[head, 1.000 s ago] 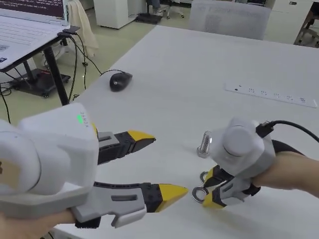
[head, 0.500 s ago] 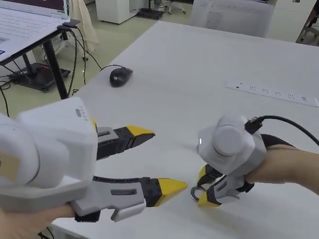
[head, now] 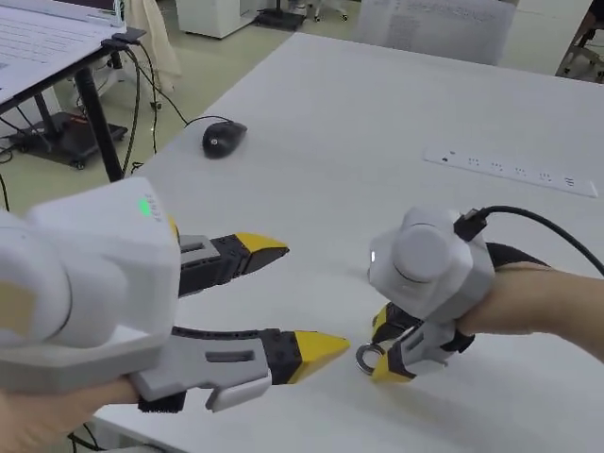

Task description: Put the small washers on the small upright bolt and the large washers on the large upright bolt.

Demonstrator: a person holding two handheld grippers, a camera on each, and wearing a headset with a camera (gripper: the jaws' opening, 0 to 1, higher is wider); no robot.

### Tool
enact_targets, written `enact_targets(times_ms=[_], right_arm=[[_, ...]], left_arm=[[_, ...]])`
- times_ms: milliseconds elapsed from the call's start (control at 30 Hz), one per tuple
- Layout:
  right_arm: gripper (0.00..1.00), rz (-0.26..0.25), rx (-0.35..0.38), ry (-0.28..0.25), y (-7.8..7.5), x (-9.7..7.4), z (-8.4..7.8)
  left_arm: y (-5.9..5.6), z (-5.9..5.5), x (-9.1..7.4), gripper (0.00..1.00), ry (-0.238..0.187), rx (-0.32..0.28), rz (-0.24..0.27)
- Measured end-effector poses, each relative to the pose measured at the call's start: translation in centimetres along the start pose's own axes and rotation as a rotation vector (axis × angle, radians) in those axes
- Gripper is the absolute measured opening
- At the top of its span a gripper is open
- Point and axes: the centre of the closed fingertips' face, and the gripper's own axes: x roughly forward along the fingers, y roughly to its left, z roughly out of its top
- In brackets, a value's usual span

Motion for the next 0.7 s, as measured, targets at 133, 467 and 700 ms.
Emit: enact_targets(times_ms=[133,467,700], right_arm=[[0.25,-0.003,0.003,0.003,0.0,0.0,0.1],[0.22,-0.011,0.006,0.008,0.0,-0.1,0.2],[0.22,-0.004,0.015,-0.001,0.2,-1.6,0.2]], left_arm=[[0.1,0.0,-0.1,0.54,-0.001,-0.003,0.004],[0.2,-0.3,-0.3,0.54,0.007,0.002,0.006],[0.2,-0.2,-0.2,0.54,0.005,0.004,-0.003]])
